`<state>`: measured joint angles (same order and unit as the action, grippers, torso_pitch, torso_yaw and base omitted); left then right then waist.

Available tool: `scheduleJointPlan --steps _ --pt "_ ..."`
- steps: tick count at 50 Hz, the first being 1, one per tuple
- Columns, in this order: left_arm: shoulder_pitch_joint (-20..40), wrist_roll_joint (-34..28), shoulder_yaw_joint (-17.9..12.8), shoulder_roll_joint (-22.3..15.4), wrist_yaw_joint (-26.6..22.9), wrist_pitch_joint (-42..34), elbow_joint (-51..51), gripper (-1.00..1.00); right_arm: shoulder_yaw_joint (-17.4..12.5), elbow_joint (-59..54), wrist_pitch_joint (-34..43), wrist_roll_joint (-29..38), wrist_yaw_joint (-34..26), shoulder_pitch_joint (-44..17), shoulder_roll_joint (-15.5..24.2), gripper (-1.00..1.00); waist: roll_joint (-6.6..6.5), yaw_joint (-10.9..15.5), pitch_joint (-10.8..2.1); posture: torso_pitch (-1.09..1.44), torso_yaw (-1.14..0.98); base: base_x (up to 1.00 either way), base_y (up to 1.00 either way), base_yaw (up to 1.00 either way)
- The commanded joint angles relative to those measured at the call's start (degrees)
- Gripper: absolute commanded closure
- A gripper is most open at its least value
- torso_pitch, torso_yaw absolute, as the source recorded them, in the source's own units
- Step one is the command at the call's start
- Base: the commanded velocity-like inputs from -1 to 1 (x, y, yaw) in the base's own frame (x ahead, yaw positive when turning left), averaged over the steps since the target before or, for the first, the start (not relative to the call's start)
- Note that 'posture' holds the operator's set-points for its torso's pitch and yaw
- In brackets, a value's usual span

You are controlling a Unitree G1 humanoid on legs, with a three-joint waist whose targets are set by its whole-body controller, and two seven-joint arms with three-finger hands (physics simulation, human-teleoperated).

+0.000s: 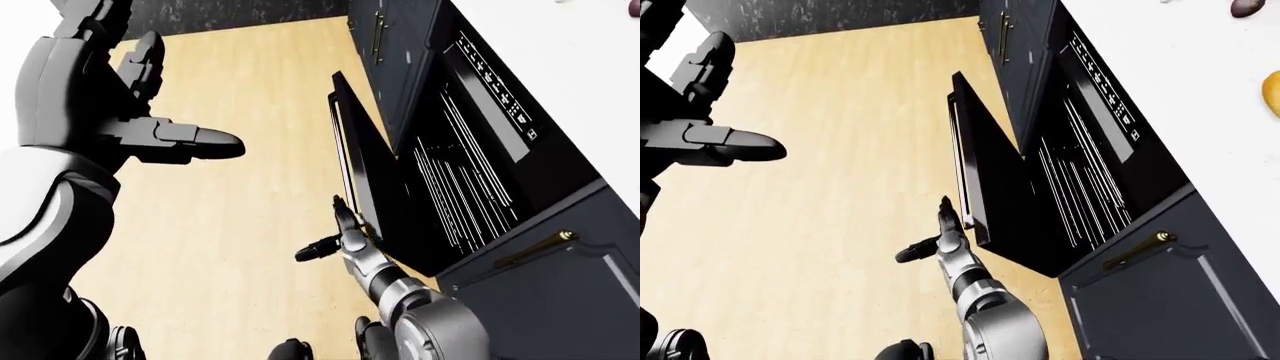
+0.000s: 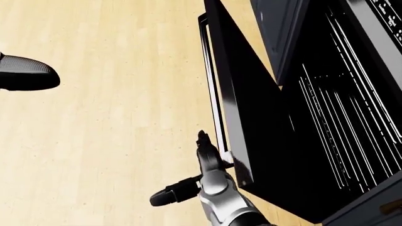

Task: Close the dishwasher door

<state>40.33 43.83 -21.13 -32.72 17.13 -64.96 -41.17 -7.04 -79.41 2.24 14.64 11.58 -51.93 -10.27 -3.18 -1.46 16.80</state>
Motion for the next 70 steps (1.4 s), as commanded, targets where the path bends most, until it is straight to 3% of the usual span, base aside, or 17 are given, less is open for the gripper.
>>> scheduleJointPlan --steps 1,24,38,70 --pt "1.6 0.2 -1.3 -1.0 0.6 1.5 -1.2 -1.0 -0.1 1.7 -0.3 -0.5 0.2 -1.9 0.2 -1.0 -0.33 0.0 -2.15 0.46 0.0 0.0 0.0 0.0" --pt "1.6 2.8 -1.2 -2.0 2.5 1.9 -1.1 -1.0 -1.8 1.6 3.3 -3.7 2.5 -3.1 4.6 -1.0 -0.14 0.2 -2.2 0.46 0.0 0.0 0.0 0.0" --pt "2.0 3.6 -1.3 -2.1 3.2 1.5 -1.5 -1.0 -0.3 1.7 4.3 0.1 7.9 -3.9 6.6 -1.0 -0.19 0.5 -2.39 0.46 0.0 0.0 0.0 0.0" --pt "2.7 3.4 0.2 -0.9 4.1 0.8 -2.2 -1.0 -0.8 1.9 5.8 1.5 10.1 -4.4 10.1 -1.0 0.51 0.6 -2.92 0.46 0.0 0.0 0.0 0.0"
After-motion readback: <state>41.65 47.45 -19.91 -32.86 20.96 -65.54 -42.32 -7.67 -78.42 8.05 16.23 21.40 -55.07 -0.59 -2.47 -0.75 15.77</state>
